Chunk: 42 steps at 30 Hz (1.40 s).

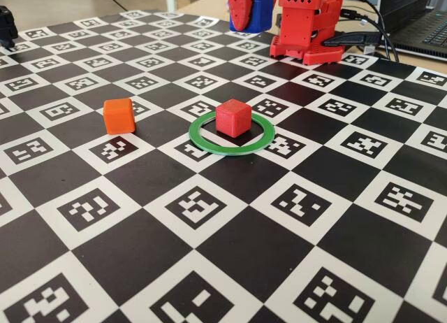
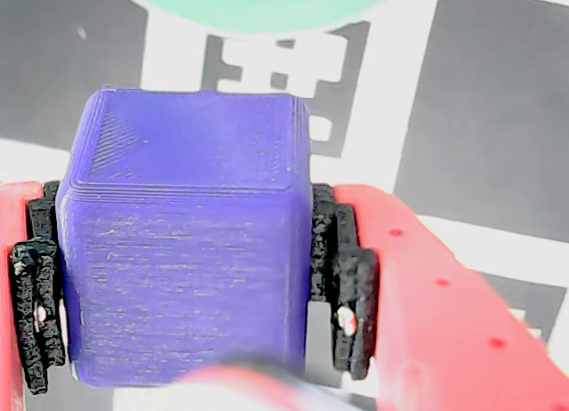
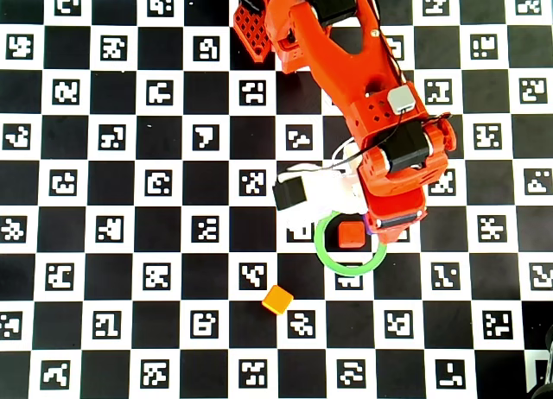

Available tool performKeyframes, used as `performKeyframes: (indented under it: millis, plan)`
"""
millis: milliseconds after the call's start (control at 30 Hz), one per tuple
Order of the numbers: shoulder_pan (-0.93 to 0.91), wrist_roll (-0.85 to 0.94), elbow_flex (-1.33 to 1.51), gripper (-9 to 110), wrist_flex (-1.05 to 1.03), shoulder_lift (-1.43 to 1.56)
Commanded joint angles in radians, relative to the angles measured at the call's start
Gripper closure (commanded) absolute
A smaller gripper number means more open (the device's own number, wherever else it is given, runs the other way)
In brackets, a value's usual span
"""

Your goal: Grab the red cube then put it in the green circle then put the blue cube on top and finally the orange cube on top

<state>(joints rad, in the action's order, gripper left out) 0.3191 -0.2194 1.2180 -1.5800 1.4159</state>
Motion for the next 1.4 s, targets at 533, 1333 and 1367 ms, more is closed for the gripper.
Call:
performKeyframes:
  millis: [533, 1333, 1367]
  plan:
    - [-0.041, -0.092, 0.183, 99, 0.199, 0.107]
    - [-0.044, -0.066, 0.39, 99, 0.416, 0.051]
    - [-0.044, -0.066, 0.396, 99, 0.42, 0.049]
